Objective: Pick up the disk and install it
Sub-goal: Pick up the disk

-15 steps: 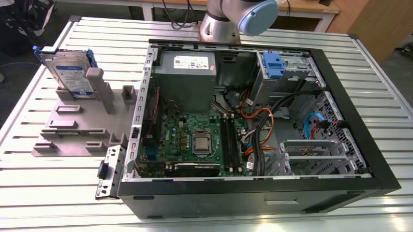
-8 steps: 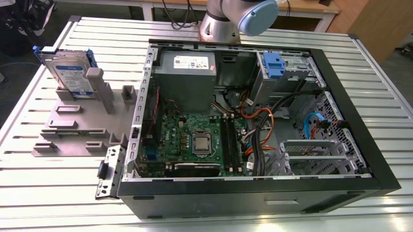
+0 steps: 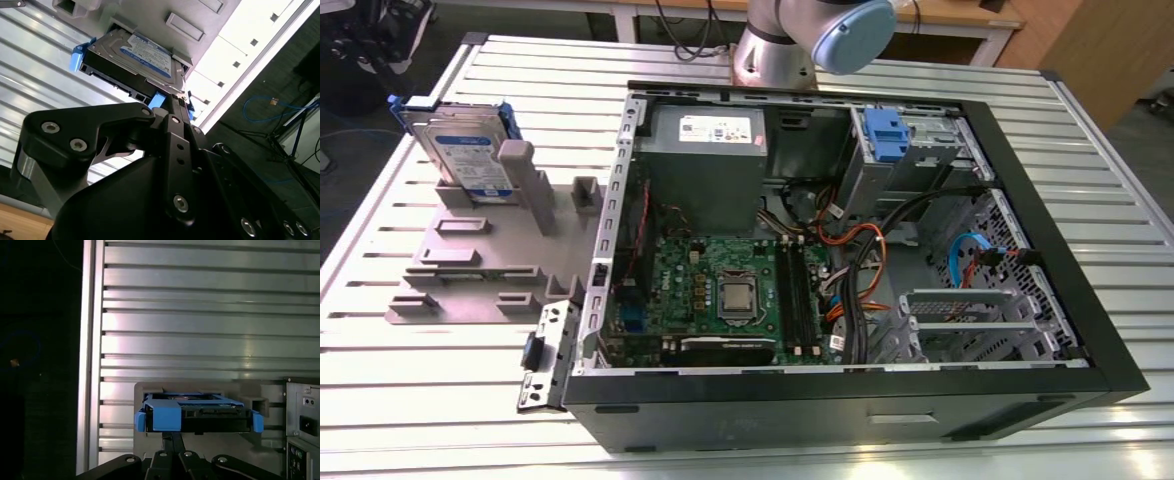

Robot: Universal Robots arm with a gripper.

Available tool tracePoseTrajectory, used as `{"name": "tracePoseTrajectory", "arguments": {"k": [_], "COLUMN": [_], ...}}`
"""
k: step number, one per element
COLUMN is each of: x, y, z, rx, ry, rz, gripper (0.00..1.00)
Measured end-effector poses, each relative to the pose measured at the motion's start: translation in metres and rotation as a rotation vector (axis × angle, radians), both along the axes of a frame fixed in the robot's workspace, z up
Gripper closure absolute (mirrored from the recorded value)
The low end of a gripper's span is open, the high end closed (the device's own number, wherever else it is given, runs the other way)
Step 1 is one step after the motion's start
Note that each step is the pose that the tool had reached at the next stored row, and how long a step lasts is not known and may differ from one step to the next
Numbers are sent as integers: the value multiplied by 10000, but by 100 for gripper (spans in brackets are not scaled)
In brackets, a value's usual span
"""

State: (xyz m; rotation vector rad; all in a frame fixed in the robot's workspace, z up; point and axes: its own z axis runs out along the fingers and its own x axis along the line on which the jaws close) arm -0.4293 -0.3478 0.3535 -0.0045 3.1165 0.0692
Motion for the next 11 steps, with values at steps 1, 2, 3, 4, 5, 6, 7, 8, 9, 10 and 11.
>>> {"name": "tracePoseTrajectory", "arguments": {"k": [1,2,3,4,5,6,7,8,9,10,11], "x": [0,0,0,0,0,0,0,0,0,0,0], "y": [0,0,0,0,0,0,0,0,0,0,0], "z": [0,0,0,0,0,0,0,0,0,0,0], "rx": [0,0,0,0,0,0,0,0,-1,0,0], "ry": [0,0,0,0,0,0,0,0,1,0,0], "rz": [87,115,142,169,196,223,249,278,304,330,355], "gripper": [89,89,89,89,89,89,89,89,89,89,89]}}
